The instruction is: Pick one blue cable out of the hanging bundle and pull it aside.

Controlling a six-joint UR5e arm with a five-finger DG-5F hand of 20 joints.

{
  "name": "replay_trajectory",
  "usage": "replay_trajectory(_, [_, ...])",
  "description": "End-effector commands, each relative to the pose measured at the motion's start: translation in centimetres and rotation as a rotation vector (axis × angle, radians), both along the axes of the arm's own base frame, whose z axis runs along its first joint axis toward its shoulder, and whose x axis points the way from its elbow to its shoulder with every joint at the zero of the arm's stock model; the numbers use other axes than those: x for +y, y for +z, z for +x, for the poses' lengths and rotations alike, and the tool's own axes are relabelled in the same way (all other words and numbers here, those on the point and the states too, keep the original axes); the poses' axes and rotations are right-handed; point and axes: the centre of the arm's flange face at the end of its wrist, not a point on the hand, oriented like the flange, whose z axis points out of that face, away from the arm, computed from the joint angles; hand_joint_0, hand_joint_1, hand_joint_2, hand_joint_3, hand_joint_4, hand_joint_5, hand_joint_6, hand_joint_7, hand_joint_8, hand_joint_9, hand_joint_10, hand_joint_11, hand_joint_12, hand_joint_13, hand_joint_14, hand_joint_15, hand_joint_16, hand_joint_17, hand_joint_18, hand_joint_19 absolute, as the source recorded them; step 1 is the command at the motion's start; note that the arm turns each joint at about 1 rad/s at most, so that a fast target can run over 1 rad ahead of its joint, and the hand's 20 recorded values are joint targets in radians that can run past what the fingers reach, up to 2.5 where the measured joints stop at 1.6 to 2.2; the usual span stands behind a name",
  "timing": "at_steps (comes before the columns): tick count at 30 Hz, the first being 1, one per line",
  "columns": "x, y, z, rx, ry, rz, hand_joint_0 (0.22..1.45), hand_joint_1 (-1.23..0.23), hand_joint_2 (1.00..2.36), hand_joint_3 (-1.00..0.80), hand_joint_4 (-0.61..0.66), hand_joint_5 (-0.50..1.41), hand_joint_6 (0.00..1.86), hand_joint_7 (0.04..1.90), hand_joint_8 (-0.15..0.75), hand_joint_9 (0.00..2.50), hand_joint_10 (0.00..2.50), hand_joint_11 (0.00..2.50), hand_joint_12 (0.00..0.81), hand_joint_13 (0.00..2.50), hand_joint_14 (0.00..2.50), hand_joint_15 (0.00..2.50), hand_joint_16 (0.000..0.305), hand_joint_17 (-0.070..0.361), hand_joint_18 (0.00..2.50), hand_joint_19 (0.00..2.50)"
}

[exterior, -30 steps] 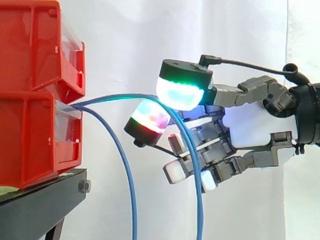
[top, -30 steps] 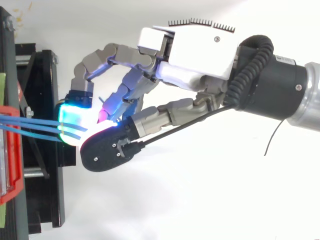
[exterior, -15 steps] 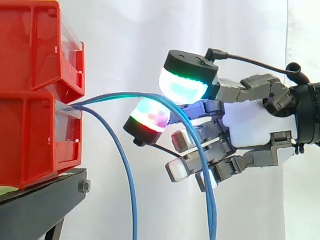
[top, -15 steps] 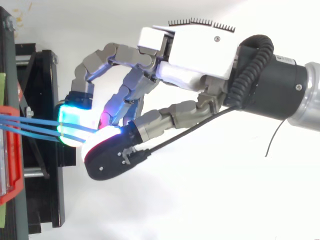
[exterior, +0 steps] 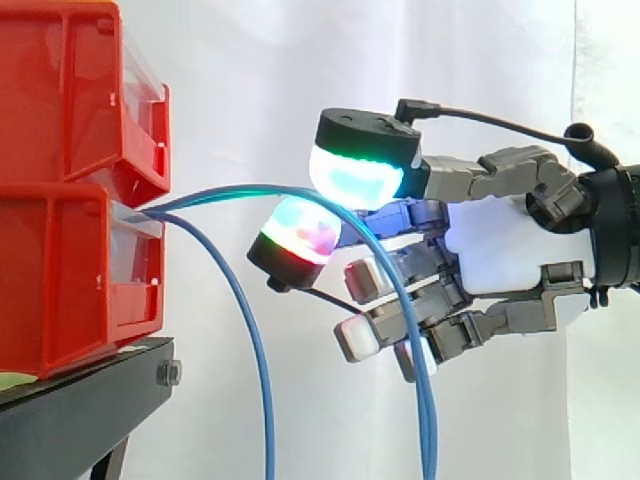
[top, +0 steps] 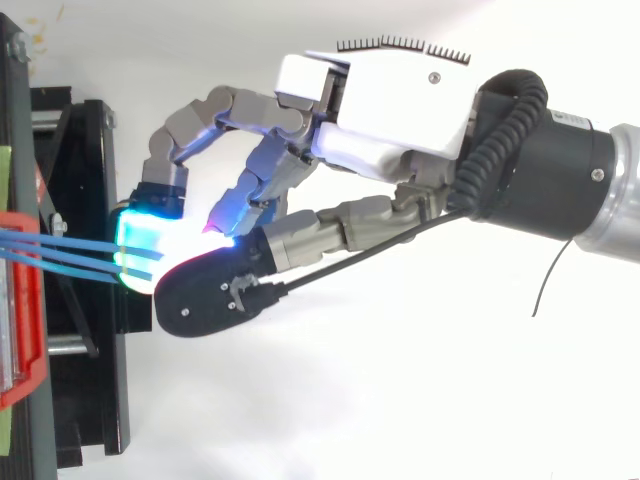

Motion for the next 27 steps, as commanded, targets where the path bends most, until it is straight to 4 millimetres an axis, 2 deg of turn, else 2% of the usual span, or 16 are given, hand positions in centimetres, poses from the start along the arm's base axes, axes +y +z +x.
replay_trajectory(1, [0.01, -0.02, 0.02, 0.0, 0.0, 0.0, 0.7, -0.87, 1.01, -0.39, -0.04, -0.17, 0.94, 0.8, 0.287, 1.21, 0.02, 0.85, 0.373, 1.04, 0.02, 0.66, 0.048, 0.107, 1.03, 0.7])
replay_trajectory(4, [0.01, -0.04, 0.0, 0.001, 0.0, 0.0, 0.74, -0.93, 1.0, -0.5, -0.07, -0.16, 0.94, 0.74, 0.284, 1.22, 0.02, 0.86, 0.371, 1.06, 0.02, 0.66, 0.047, 0.106, 1.05, 0.69])
replay_trajectory(12, [-0.1, 0.01, -0.1, 0.008, 0.0, -0.001, 0.76, -0.98, 1.0, -0.5, -0.06, -0.16, 0.94, 0.78, 0.277, 1.26, 0.01, 0.87, 0.369, 1.07, 0.02, 0.68, 0.046, 0.104, 1.06, 0.68])
replay_trajectory(15, [-0.09, 0.13, -0.12, 0.006, 0.002, -0.001, 0.69, -0.99, 1.0, -0.5, -0.02, -0.15, 0.95, 0.74, 0.275, 1.26, 0.02, 0.88, 0.37, 1.08, 0.02, 0.69, 0.046, 0.104, 1.05, 0.7])
replay_trajectory(16, [-0.09, 0.01, -0.1, 0.008, 0.002, -0.001, 0.6, -1.01, 1.0, -0.5, 0.0, -0.15, 0.95, 0.72, 0.285, 1.25, 0.02, 0.89, 0.375, 1.07, 0.02, 0.72, 0.048, 0.108, 1.03, 0.71])
replay_trajectory(17, [0.02, 0.13, -0.11, 0.006, 0.003, -0.001, 0.59, -1.01, 1.0, -0.5, 0.01, -0.15, 0.94, 0.72, 0.286, 1.25, 0.02, 0.89, 0.375, 1.07, 0.02, 0.71, 0.048, 0.109, 1.02, 0.71])
replay_trajectory(18, [0.02, 0.13, -0.11, 0.006, 0.003, -0.001, 0.51, -0.98, 1.0, -0.5, 0.03, -0.15, 0.93, 0.71, 0.296, 1.25, 0.02, 0.87, 0.391, 1.06, 0.02, 0.71, 0.052, 0.116, 1.02, 0.7])
replay_trajectory(20, [-0.09, 0.11, -0.13, 0.008, 0.002, -0.001, 0.46, -0.9, 1.0, -0.5, 0.04, -0.16, 0.92, 0.69, 0.312, 1.24, 0.02, 0.86, 0.406, 1.07, 0.02, 0.71, 0.056, 0.127, 1.03, 0.69])
replay_trajectory(21, [-0.09, 0.13, -0.12, 0.006, 0.002, -0.001, 0.45, -0.79, 1.0, -0.5, 0.05, -0.16, 0.92, 0.66, 0.32, 1.24, 0.01, 0.85, 0.414, 1.06, 0.02, 0.7, 0.059, 0.132, 1.02, 0.69])
replay_trajectory(25, [-0.09, 0.11, -0.13, 0.008, 0.002, -0.001, 0.46, -0.59, 1.0, -0.5, 0.04, -0.16, 0.9, 0.66, 0.324, 1.23, 0.01, 0.85, 0.42, 1.05, 0.02, 0.7, 0.059, 0.133, 1.0, 0.71])
replay_trajectory(27, [-0.09, 0.11, -0.13, 0.008, 0.002, -0.001, 0.47, -0.57, 1.0, -0.5, 0.04, -0.15, 0.89, 0.7, 0.323, 1.23, 0.02, 0.85, 0.414, 1.04, 0.02, 0.71, 0.058, 0.131, 0.98, 0.72])
